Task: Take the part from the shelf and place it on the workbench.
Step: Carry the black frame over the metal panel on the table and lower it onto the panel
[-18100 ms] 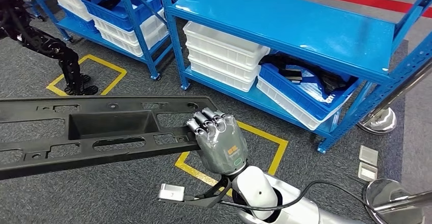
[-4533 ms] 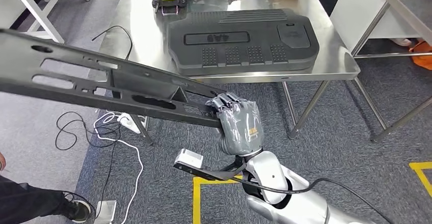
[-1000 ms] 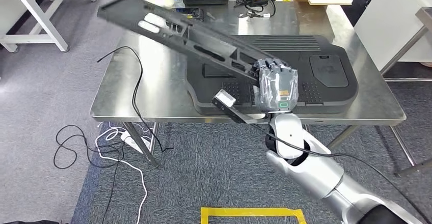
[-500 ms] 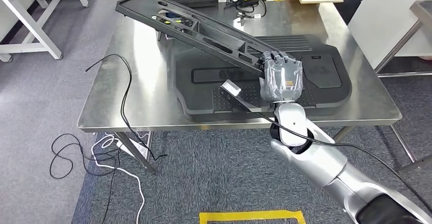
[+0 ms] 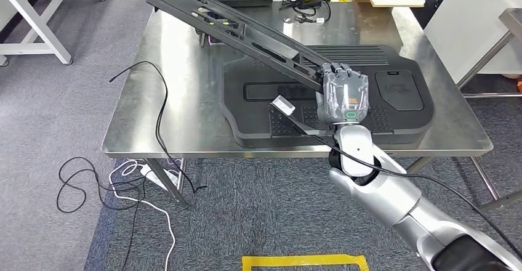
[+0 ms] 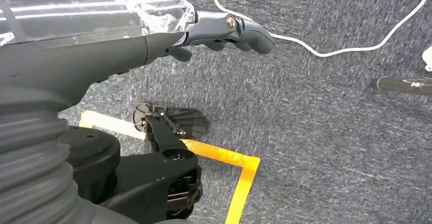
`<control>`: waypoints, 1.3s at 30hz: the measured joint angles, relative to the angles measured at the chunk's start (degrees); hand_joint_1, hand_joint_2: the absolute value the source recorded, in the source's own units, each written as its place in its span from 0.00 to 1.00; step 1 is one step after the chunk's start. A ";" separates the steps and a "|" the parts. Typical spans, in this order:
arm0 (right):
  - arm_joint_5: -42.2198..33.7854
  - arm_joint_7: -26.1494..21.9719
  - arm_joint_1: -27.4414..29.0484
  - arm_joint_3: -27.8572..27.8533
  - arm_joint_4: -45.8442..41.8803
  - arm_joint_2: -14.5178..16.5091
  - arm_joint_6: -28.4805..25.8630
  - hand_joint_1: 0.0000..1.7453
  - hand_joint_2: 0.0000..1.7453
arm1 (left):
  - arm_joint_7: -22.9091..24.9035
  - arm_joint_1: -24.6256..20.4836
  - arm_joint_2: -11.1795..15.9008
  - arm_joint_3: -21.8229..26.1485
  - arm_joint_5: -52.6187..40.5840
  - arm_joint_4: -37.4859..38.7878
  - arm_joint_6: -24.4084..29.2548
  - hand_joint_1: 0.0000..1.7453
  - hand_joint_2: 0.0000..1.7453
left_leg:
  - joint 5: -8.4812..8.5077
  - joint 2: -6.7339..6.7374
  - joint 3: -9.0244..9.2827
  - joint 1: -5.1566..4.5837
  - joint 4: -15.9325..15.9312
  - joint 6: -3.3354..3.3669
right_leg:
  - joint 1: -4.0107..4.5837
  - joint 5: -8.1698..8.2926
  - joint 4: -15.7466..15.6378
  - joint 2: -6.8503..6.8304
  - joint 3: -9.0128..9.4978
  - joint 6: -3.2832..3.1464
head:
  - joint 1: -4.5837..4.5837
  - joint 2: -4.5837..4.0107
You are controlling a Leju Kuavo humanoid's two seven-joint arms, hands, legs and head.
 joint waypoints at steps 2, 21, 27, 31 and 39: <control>-0.03 0.00 0.00 0.00 0.06 -0.03 0.00 1.00 1.00 | -0.04 0.00 -0.01 0.00 0.00 0.00 0.00 0.00 1.00 | -0.01 0.01 0.04 0.00 0.01 0.02 | 0.01 0.01 -0.01 0.01 0.00 0.05 | -0.01 0.00; -0.40 -0.01 0.04 0.00 0.36 -0.33 -0.58 1.00 1.00 | -0.21 0.00 0.01 -0.02 0.00 0.00 -0.19 0.00 0.75 | 0.02 0.04 0.59 0.17 -0.34 -0.02 | 0.25 -0.06 0.04 0.02 0.28 0.05 | -0.03 0.00; 0.08 -0.20 -0.33 0.01 0.87 -0.32 -0.67 1.00 1.00 | -0.14 0.00 0.00 -0.02 0.00 0.00 0.22 0.00 0.00 | 0.02 0.02 0.59 0.17 -0.38 -0.02 | 0.25 -0.06 0.04 0.01 0.30 0.05 | -0.02 0.00; 1.59 -0.35 -1.70 0.15 1.61 -0.26 -0.49 1.00 1.00 | 0.07 -0.02 -0.01 -0.02 0.00 0.00 0.57 0.00 0.00 | 0.02 0.02 0.60 0.17 -0.39 -0.02 | 0.25 -0.06 0.04 0.01 0.31 0.05 | -0.02 0.00; 4.62 -0.74 -6.12 1.16 4.44 0.13 1.11 1.00 1.00 | 0.28 -0.25 -0.01 -0.08 0.00 0.00 0.78 0.00 0.00 | 0.02 0.00 0.61 0.17 -0.39 -0.02 | 0.25 -0.06 0.05 0.00 0.35 0.05 | -0.02 0.00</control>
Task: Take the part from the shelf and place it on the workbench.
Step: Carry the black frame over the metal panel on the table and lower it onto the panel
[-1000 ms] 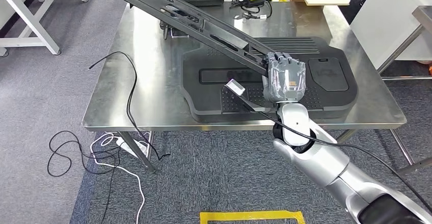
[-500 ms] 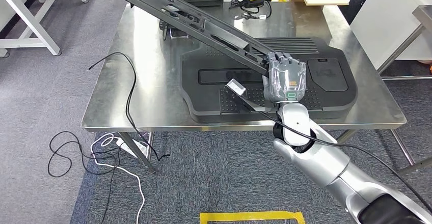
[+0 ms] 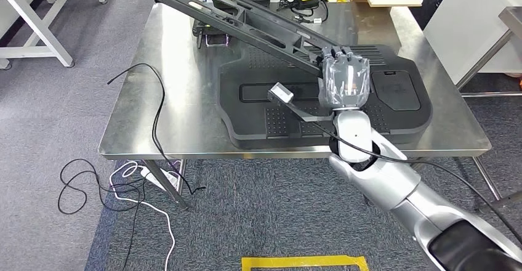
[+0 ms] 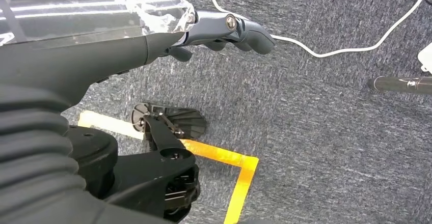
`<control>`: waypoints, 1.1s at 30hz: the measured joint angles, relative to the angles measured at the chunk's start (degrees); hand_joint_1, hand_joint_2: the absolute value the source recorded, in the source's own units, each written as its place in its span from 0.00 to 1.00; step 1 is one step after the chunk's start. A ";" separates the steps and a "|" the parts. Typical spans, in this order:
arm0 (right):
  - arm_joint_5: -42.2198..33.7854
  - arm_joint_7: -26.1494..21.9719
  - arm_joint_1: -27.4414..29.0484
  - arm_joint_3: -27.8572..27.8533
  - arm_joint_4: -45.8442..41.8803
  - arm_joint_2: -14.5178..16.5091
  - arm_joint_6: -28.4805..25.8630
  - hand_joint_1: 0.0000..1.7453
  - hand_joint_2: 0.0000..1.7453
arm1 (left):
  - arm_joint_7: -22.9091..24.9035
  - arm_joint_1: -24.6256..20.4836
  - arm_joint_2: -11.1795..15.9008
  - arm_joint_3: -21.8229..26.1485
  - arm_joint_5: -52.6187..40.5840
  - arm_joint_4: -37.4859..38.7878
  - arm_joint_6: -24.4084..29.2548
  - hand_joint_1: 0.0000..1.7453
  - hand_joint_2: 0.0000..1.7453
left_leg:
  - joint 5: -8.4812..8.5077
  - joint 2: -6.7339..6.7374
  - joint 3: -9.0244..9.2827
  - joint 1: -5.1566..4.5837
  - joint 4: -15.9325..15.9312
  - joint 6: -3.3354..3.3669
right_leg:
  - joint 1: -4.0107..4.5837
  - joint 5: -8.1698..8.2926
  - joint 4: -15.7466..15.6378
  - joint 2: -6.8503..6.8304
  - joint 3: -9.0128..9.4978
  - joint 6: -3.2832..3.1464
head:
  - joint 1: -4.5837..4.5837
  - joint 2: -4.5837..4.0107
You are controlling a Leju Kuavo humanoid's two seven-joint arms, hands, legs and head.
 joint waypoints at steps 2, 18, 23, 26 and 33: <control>0.36 -0.05 -1.08 0.30 0.87 0.07 0.25 1.00 1.00 | 0.03 0.00 0.00 -0.16 0.00 0.00 0.01 0.00 0.00 | 0.00 0.00 0.00 0.00 0.00 0.00 | 0.00 0.00 0.00 -0.01 0.00 0.00 | 0.00 0.00; 1.48 0.57 -7.49 2.89 9.39 0.07 4.31 1.00 1.00 | 0.38 -0.39 0.00 -1.64 0.00 0.00 -0.39 0.00 0.00 | 0.01 0.02 0.03 0.00 0.00 -0.01 | 0.00 0.00 0.00 0.00 -0.01 0.00 | 0.00 0.00; 1.49 1.10 -9.72 4.27 12.38 -0.42 8.48 1.00 1.00 | 0.38 -0.40 0.00 -1.85 0.00 0.00 -0.56 0.00 0.00 | 0.01 0.02 0.03 0.00 0.00 -0.01 | -0.01 0.00 0.00 0.00 -0.02 0.00 | 0.00 0.00; 1.43 1.16 -11.54 5.25 14.52 -1.09 11.12 1.00 1.00 | 0.38 -0.40 0.00 -1.98 0.00 0.00 -0.61 0.00 0.00 | 0.01 0.02 0.03 0.00 0.00 -0.01 | -0.01 0.00 0.00 0.01 -0.03 0.00 | 0.00 0.00; 0.50 1.20 -13.93 6.56 18.09 -2.28 15.45 1.00 1.00 | 0.38 -0.41 0.00 -2.21 0.00 0.00 -0.78 0.00 0.00 | 0.01 0.03 0.04 0.00 0.01 -0.01 | -0.02 0.00 0.00 0.01 -0.04 0.00 | 0.00 0.00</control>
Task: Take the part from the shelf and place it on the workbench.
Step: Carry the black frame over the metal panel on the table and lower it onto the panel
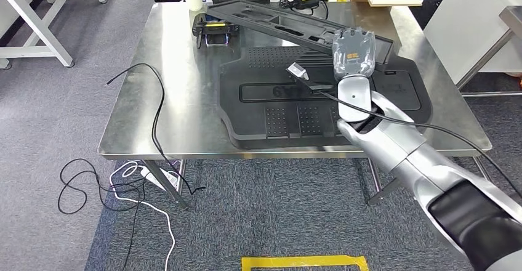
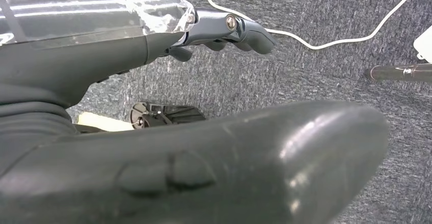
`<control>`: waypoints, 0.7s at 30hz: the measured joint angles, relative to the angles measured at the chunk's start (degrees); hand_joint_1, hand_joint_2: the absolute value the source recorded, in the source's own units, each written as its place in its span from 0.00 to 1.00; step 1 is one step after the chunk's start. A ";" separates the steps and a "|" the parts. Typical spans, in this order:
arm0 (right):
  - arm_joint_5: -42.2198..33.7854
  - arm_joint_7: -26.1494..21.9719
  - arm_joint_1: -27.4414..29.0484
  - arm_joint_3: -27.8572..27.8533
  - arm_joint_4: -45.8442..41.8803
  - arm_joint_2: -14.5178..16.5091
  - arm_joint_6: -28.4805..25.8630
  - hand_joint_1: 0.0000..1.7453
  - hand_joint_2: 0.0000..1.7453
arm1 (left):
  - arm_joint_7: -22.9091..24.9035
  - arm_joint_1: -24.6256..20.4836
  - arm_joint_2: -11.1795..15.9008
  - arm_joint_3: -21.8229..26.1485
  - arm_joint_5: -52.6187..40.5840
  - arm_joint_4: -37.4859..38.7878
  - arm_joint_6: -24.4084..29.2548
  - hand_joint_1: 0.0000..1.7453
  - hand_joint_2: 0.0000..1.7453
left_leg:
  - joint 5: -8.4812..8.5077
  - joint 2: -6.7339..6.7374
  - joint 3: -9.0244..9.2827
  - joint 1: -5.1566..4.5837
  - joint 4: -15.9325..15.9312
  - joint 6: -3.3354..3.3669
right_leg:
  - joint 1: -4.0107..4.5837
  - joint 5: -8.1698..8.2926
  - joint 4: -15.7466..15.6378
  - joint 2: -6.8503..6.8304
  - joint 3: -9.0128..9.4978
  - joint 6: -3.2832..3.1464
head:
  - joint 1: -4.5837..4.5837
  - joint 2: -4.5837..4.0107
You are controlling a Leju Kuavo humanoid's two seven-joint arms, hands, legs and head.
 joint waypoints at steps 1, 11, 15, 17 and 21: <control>-0.21 0.00 -0.17 0.02 0.44 -0.12 0.54 1.00 1.00 | 0.00 0.00 0.00 -0.01 0.00 0.00 -0.04 0.00 0.00 | 0.00 0.00 0.00 0.00 0.00 0.00 | 0.00 0.00 0.00 0.00 0.00 0.00 | 0.01 0.00; -2.12 0.00 -1.30 0.23 5.67 -0.73 4.27 1.00 1.00 | 0.00 -0.24 0.00 -0.03 0.00 0.00 -0.82 0.00 0.00 | 0.00 0.01 0.02 0.01 -0.01 0.00 | 0.00 0.00 0.00 0.02 -0.01 0.00 | 0.00 0.00; -1.75 0.00 -1.19 -0.28 7.69 -0.86 6.15 1.00 1.00 | 0.01 -0.28 0.00 -0.03 0.00 0.00 -0.95 0.00 0.00 | 0.00 0.01 0.02 0.00 -0.01 0.00 | 0.00 0.00 0.00 0.02 -0.01 0.00 | 0.00 0.00; -1.32 0.00 -0.91 -0.68 8.76 -0.85 6.95 1.00 1.00 | 0.09 -0.35 0.00 -0.03 0.00 0.00 -0.96 0.00 0.00 | 0.00 0.01 0.02 0.01 -0.02 0.00 | 0.00 0.00 0.00 0.02 -0.01 0.00 | 0.01 0.00; -1.35 0.00 -0.18 -1.09 10.88 -0.76 7.38 0.75 1.00 | 0.32 -0.48 0.00 -0.03 0.00 0.00 -0.97 0.00 0.00 | 0.00 0.00 0.02 0.00 -0.04 0.00 | 0.00 0.00 0.00 0.01 -0.01 0.00 | 0.00 0.00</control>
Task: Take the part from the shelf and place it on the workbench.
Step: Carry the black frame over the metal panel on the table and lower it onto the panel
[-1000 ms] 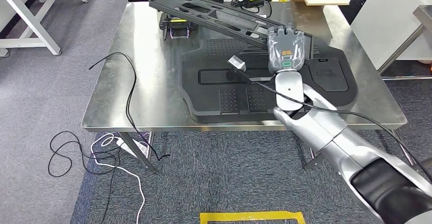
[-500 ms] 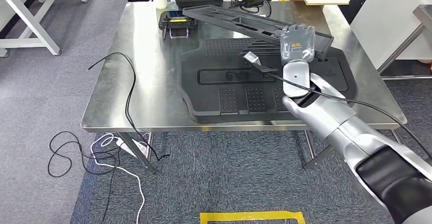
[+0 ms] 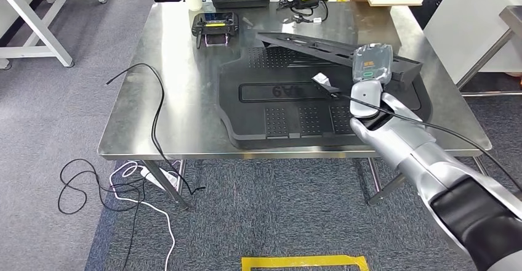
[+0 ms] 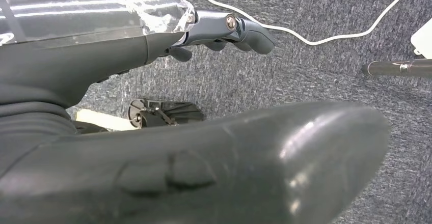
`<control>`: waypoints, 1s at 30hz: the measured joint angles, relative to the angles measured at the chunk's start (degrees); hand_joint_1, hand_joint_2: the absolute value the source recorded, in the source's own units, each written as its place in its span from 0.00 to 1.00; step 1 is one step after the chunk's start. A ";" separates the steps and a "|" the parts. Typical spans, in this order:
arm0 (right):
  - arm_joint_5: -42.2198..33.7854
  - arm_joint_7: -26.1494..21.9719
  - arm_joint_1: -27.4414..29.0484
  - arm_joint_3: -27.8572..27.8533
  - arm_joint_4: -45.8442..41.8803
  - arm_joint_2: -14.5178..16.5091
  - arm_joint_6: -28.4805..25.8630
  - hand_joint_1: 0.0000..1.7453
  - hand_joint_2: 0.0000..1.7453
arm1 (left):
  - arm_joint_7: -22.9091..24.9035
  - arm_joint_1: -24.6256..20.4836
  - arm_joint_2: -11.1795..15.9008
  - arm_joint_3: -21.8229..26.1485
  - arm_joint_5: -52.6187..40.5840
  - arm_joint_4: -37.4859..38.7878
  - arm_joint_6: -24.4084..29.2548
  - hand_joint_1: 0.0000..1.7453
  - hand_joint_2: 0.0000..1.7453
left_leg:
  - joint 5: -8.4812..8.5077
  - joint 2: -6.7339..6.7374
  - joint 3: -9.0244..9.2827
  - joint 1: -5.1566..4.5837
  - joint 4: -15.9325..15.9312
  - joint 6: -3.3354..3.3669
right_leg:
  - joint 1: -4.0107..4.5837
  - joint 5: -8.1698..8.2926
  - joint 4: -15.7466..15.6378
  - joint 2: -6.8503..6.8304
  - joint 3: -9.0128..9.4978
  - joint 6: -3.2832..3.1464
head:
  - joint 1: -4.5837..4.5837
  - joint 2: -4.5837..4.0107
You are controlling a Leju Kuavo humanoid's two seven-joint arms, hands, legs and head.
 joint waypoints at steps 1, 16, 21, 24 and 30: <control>-0.28 0.00 0.09 0.00 0.46 0.04 -0.04 0.51 1.00 | 0.03 -0.05 0.00 0.00 0.00 0.00 0.00 0.00 0.00 | 0.00 0.00 0.00 0.00 -0.01 0.00 | 0.00 0.00 0.00 0.00 0.00 0.00 | 0.00 0.00; -6.62 0.02 -0.01 3.48 5.98 3.40 -5.58 0.00 1.00 | 0.21 -0.10 0.00 0.00 0.00 0.00 0.01 0.00 0.00 | 0.01 0.00 0.03 0.00 -0.08 -0.02 | 0.02 -0.01 0.00 -0.01 0.03 -0.01 | 0.01 0.00; -8.12 0.02 -0.49 5.14 7.10 4.11 -10.34 0.00 1.00 | 0.21 -0.09 -0.01 0.00 0.00 0.00 0.01 0.00 0.00 | 0.01 0.00 0.03 0.00 -0.08 -0.02 | 0.01 -0.01 0.00 -0.01 0.04 -0.01 | 0.01 0.00; -8.36 0.02 -0.71 5.85 7.69 4.52 -12.50 0.00 1.00 | 0.21 -0.07 -0.04 0.00 0.00 0.00 0.01 0.00 0.00 | 0.02 0.00 0.04 0.00 -0.08 -0.02 | 0.01 -0.01 0.00 -0.02 0.05 -0.01 | 0.00 0.00; -8.86 0.00 -0.95 6.87 8.76 5.05 -13.47 0.00 1.00 | 0.21 -0.06 -0.04 0.00 0.00 0.00 0.01 0.00 0.00 | 0.02 -0.01 0.06 0.00 -0.08 -0.02 | 0.01 -0.01 0.00 -0.02 0.05 -0.01 | 0.00 0.00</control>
